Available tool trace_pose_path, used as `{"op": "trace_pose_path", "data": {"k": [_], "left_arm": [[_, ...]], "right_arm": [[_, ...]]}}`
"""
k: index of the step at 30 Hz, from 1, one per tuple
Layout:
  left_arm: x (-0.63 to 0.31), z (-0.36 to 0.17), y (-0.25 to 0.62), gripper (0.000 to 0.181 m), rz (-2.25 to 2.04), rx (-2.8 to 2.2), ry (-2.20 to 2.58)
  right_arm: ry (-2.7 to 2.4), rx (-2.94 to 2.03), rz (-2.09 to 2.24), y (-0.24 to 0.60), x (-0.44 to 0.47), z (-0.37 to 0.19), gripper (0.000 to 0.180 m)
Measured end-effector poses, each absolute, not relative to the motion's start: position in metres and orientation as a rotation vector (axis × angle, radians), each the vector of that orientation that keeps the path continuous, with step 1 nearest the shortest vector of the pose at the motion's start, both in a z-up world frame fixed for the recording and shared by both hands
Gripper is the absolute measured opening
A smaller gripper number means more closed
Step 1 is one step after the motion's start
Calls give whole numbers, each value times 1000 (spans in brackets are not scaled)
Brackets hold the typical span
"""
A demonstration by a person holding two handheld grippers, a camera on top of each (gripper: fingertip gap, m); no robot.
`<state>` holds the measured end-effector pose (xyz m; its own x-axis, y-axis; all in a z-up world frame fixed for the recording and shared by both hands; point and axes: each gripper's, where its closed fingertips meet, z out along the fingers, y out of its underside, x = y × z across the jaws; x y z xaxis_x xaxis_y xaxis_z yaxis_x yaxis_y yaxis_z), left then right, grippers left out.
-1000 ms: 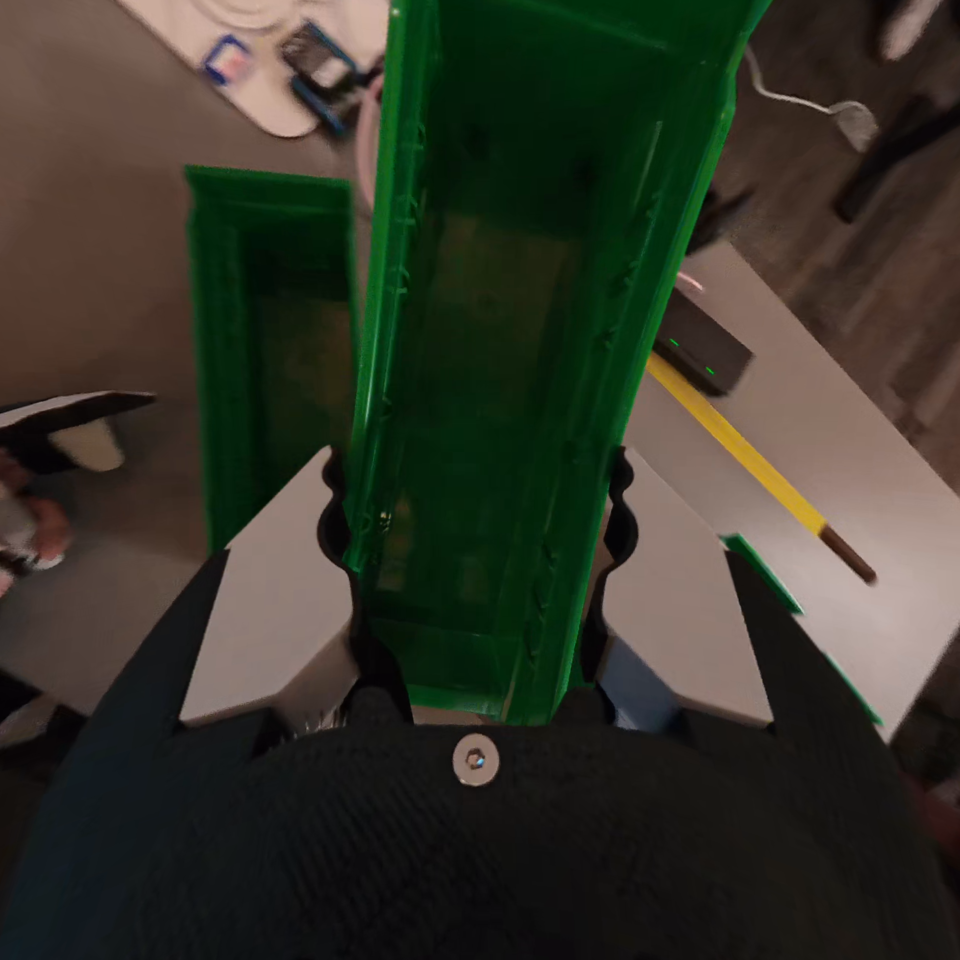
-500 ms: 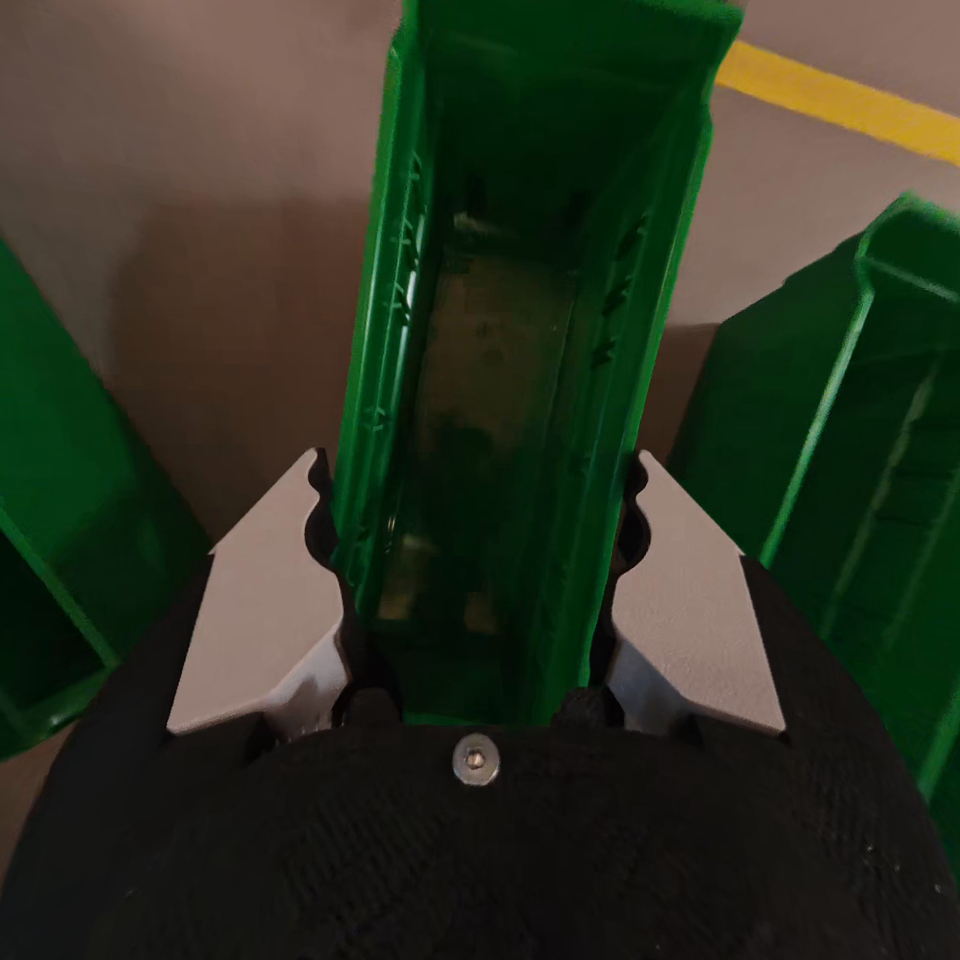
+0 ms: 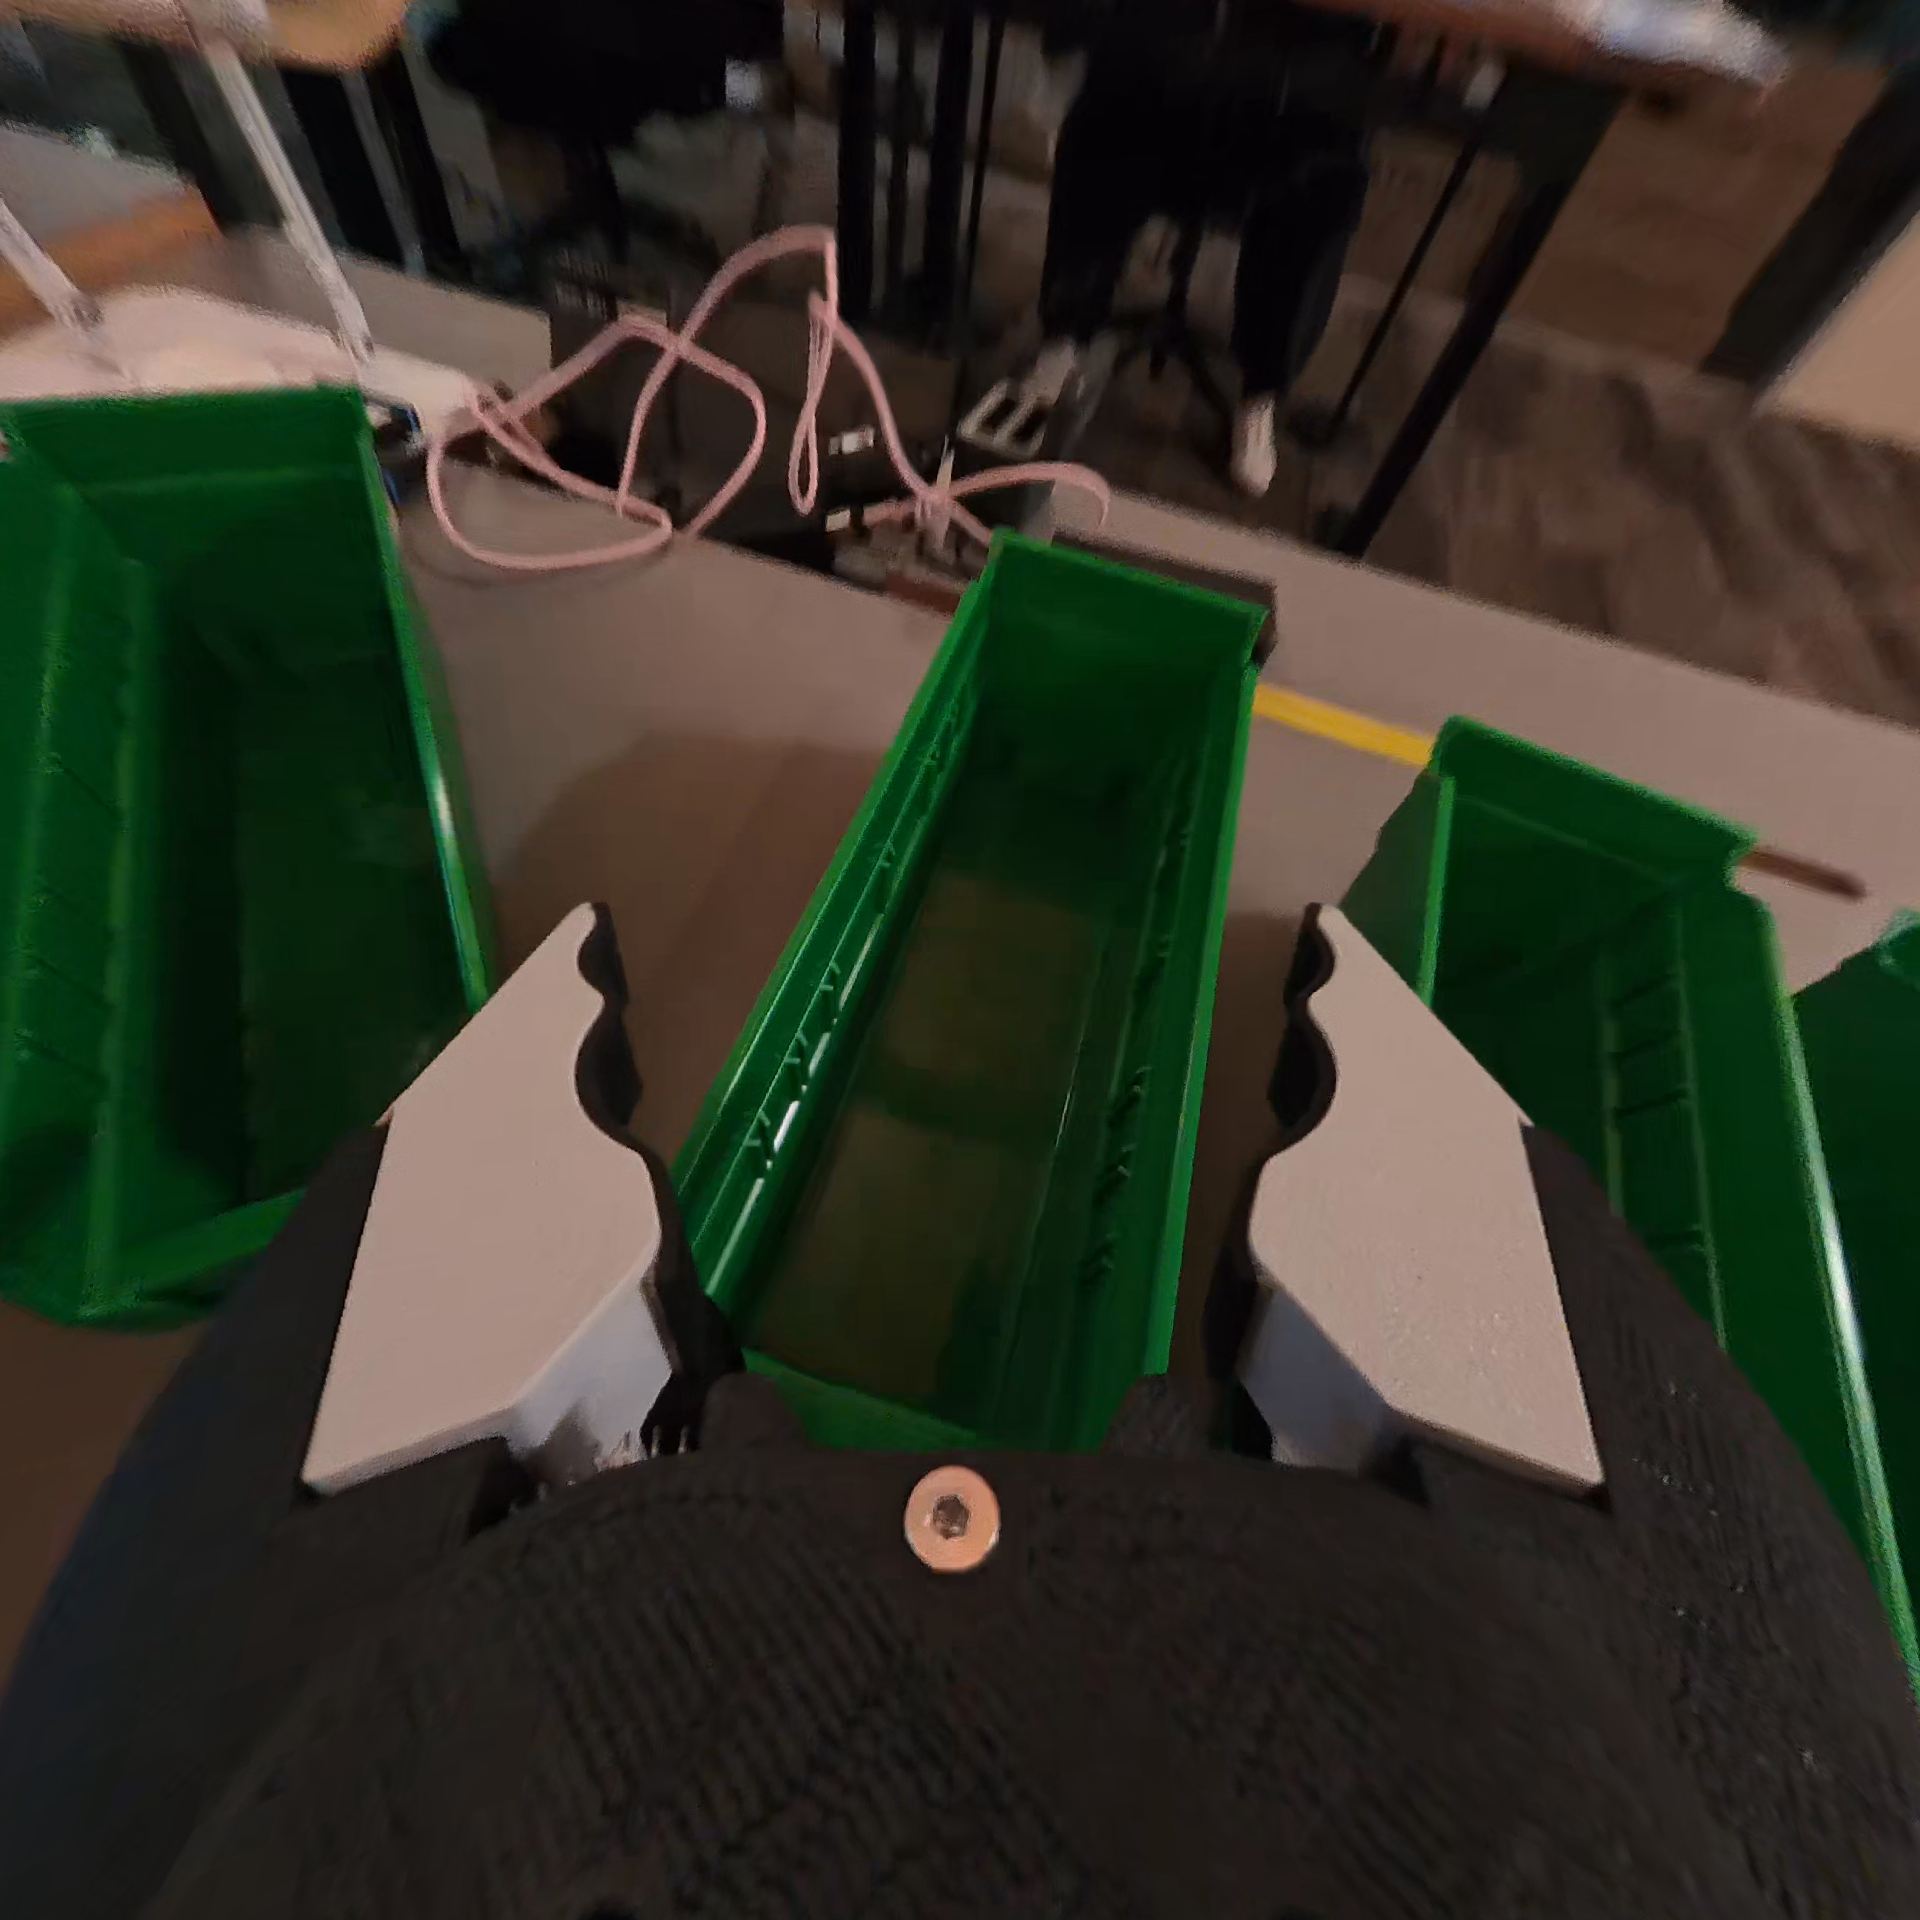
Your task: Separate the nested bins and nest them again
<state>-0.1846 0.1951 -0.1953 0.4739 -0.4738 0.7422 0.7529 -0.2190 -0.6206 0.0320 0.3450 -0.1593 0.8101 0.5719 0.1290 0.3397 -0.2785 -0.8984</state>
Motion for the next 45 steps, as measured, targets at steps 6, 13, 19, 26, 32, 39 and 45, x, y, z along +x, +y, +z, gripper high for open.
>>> {"op": "trace_pose_path", "data": {"k": [6, 13, 19, 26, 32, 39, 45], "left_arm": [[-172, -197, 200, 130, -1134, -1419, -227], [-197, -212, 201, 114, -676, -1586, -189], [-210, -214, 201, 119, -502, -1595, -214], [-203, -225, 205, 111, -390, -1688, -165], [-200, -226, 206, 109, -337, -1705, -141], [-200, -224, 206, 109, -349, -1689, -147], [-203, -222, 205, 110, -362, -1678, -159]], "right_arm": [[-646, -1463, 273, 307, 44, -141, 101], [-670, -1372, 270, 312, 49, -152, 101], [-613, -1332, 239, 314, 70, -150, 95], [-613, -1362, 251, 318, 68, -159, 93], [-614, -1390, 284, 319, 64, -166, 91], [-728, -1349, 274, 313, 58, -166, 89], [-1269, -1349, 220, 262, 52, -188, 81]]}}
